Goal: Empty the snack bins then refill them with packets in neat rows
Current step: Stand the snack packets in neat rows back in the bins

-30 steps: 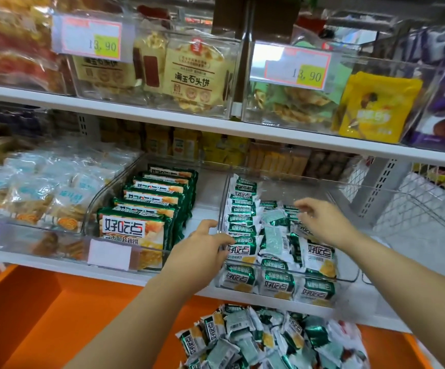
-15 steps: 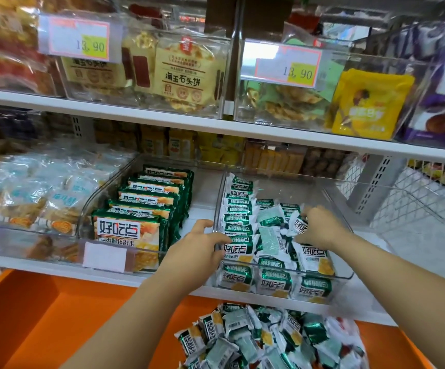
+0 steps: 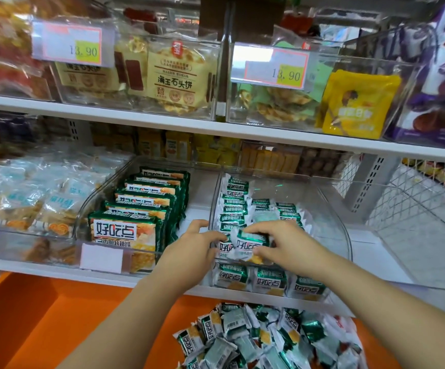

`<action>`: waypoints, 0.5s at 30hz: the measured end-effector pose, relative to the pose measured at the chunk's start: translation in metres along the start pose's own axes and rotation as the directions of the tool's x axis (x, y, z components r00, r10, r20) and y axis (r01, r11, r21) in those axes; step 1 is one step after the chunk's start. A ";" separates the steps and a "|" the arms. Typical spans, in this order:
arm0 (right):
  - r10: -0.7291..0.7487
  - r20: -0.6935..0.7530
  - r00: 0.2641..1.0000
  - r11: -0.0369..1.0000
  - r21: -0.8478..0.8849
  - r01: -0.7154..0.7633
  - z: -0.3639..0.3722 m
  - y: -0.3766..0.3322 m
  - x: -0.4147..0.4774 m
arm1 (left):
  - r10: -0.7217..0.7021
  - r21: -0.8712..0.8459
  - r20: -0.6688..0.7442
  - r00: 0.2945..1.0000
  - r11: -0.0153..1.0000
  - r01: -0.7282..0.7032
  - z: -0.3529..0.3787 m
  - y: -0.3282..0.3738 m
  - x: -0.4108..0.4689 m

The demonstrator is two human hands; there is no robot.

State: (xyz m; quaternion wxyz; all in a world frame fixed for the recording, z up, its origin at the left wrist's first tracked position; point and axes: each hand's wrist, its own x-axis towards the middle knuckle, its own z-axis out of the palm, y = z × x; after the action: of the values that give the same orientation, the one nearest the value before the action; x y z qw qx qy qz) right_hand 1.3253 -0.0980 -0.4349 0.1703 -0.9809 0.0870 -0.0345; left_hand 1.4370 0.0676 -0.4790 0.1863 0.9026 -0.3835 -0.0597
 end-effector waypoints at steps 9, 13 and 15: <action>-0.106 -0.142 0.984 0.993 0.027 0.111 0.036 -0.004 0.003 | 0.025 -0.065 -0.060 0.998 0.997 -0.028 -0.002 -0.006 0.000; -0.146 -0.070 0.987 0.989 0.025 0.148 0.047 -0.001 -0.005 | 0.021 -0.051 -0.015 1.000 0.998 -0.022 -0.005 0.002 -0.005; -0.117 -0.024 0.993 0.983 0.139 0.119 0.044 0.000 -0.005 | 0.016 -0.048 0.014 1.000 0.999 -0.015 -0.007 0.007 -0.008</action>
State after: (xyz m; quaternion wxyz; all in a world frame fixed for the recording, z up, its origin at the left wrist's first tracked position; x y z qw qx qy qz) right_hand 1.3248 -0.0825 -0.4761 0.2360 -0.9696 0.0271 -0.0581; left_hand 1.4285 0.0707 -0.4704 0.2055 0.8944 -0.3903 -0.0737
